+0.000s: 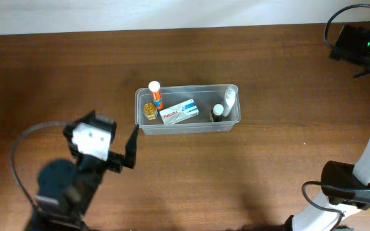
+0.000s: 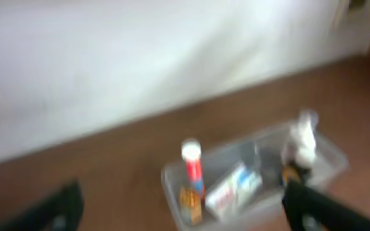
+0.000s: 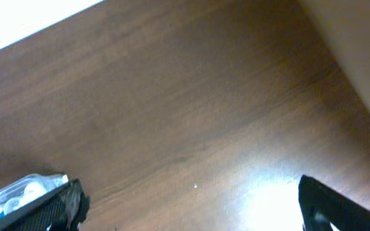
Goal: Pack container
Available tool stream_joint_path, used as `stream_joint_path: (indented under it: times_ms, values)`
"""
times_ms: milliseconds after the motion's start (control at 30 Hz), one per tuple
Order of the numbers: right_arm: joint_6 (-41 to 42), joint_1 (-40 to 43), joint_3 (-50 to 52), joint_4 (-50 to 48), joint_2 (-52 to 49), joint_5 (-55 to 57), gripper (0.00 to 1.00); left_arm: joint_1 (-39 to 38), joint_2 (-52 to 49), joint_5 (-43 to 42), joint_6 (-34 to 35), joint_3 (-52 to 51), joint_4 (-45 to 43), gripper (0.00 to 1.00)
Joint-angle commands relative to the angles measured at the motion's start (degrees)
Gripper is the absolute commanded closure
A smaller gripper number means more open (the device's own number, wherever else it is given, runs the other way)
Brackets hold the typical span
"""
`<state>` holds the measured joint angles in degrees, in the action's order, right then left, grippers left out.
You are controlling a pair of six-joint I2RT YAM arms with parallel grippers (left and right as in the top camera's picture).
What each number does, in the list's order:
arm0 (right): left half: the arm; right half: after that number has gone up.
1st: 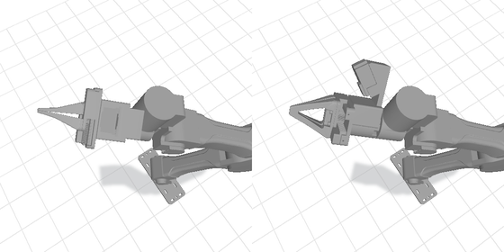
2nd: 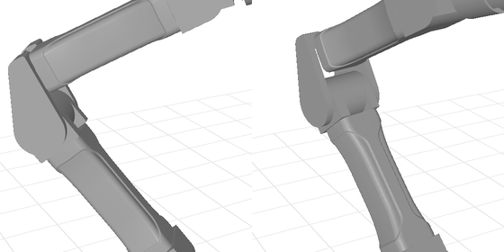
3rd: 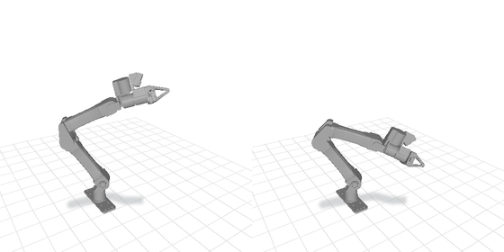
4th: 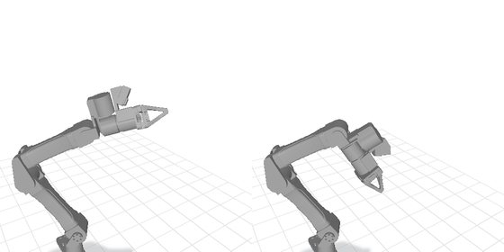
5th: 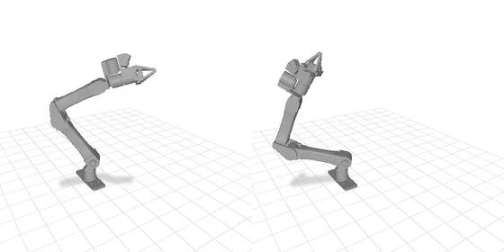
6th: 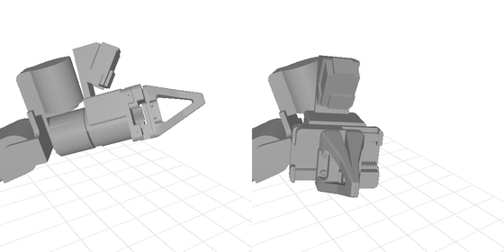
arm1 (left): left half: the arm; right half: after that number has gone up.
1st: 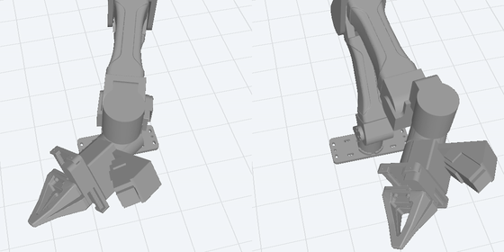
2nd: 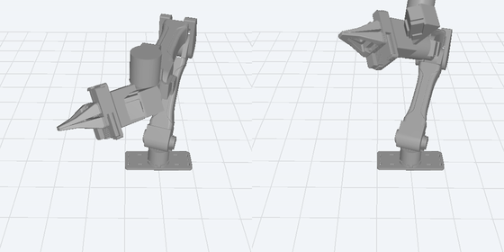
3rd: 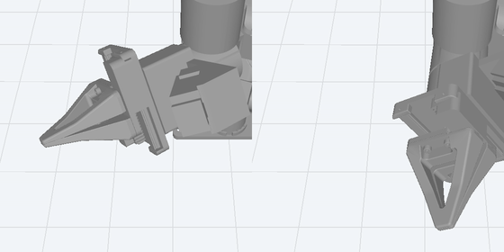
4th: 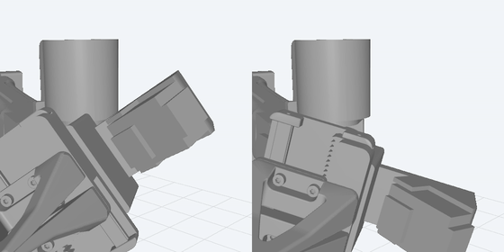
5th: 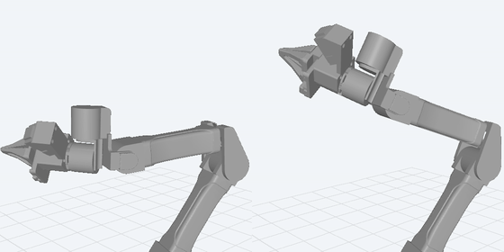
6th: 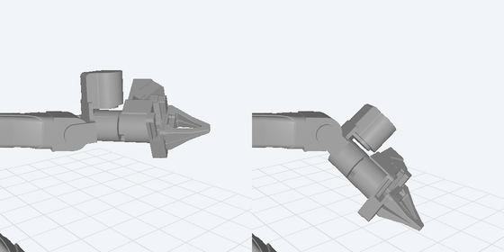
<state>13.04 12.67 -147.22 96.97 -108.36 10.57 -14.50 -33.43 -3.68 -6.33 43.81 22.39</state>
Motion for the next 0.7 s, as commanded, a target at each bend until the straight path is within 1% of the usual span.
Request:
stream_joint_path:
  times_ms: [0,133,200,267,367,500,667]
  values:
    - [-0.39,0.11,-0.92,0.33,0.96,0.63,0.02,0.79,6.36,-2.16,0.31,-13.7,-9.57,0.01]
    - [-0.39,0.11,-0.92,0.33,0.96,0.63,0.02,0.81,12.98,-2.16,0.31,-27.58,-24.22,0.01]
    - [-0.39,0.11,-0.92,0.33,0.96,0.63,0.02,0.81,15.5,-2.1,0.28,-32.2,-28.76,0.01]
    - [-0.39,0.11,-0.92,0.33,0.96,0.63,0.02,1.11,17.99,-2.14,0.28,-35.65,-30.97,0.01]
    - [-0.39,0.11,-0.92,0.33,0.96,0.63,0.02,2.25,21.27,-2.58,0.28,-38.01,-30.45,0.01]
    - [-0.39,0.11,-0.92,0.35,0.96,0.63,0.02,4.2,24.17,-2.82,0.28,-38.14,-27.5,0.01]
    - [-0.39,0.11,-0.92,0.33,0.96,0.63,0.02,7.02,27.69,-2.8,0.28,-38.16,-21.81,0.01]
